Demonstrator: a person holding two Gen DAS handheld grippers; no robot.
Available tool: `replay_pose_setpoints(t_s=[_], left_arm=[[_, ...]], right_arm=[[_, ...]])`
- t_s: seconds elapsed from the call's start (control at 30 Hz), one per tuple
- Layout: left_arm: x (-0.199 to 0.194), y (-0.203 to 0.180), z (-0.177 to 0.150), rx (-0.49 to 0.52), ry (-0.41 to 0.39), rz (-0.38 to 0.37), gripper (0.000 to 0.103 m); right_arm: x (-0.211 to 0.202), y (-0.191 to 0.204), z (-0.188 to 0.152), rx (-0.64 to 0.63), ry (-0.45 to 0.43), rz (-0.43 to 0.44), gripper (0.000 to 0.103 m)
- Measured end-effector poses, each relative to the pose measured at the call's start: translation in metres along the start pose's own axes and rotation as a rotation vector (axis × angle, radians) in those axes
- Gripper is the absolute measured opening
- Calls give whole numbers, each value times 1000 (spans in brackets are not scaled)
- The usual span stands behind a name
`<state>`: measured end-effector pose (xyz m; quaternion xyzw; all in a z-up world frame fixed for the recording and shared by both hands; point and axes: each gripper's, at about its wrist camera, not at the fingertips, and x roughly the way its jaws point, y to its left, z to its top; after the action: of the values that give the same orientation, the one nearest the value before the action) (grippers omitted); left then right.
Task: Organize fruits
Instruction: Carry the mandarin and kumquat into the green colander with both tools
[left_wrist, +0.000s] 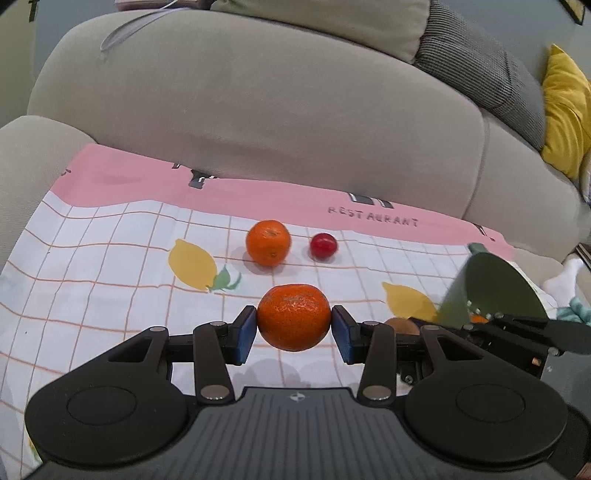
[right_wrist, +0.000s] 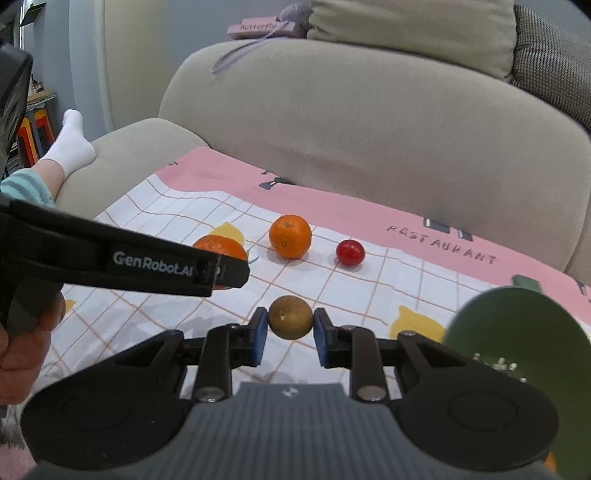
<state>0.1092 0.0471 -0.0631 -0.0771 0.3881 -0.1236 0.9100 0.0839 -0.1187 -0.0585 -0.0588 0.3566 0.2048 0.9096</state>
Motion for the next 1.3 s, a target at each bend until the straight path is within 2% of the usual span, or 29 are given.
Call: replay_pose_setpoints(t_s=[0.37,0.87,1.0,1.3], left_arm=[[-25,-54,-5,84,-14,-63,49],[-23,-136,4,244,-13,-206,49],[-11,-154,9,293,25,-224,49],[35,-182,15,398,179,-171,49]], right_arm=[[-65,-18,-11,-1,-68,-32,23],[-121,-91,-47,125,-82,-236,23],[-123,-108,-55,162,-69,-260,23],[-103,-128,-60,184,-30,-262,23]])
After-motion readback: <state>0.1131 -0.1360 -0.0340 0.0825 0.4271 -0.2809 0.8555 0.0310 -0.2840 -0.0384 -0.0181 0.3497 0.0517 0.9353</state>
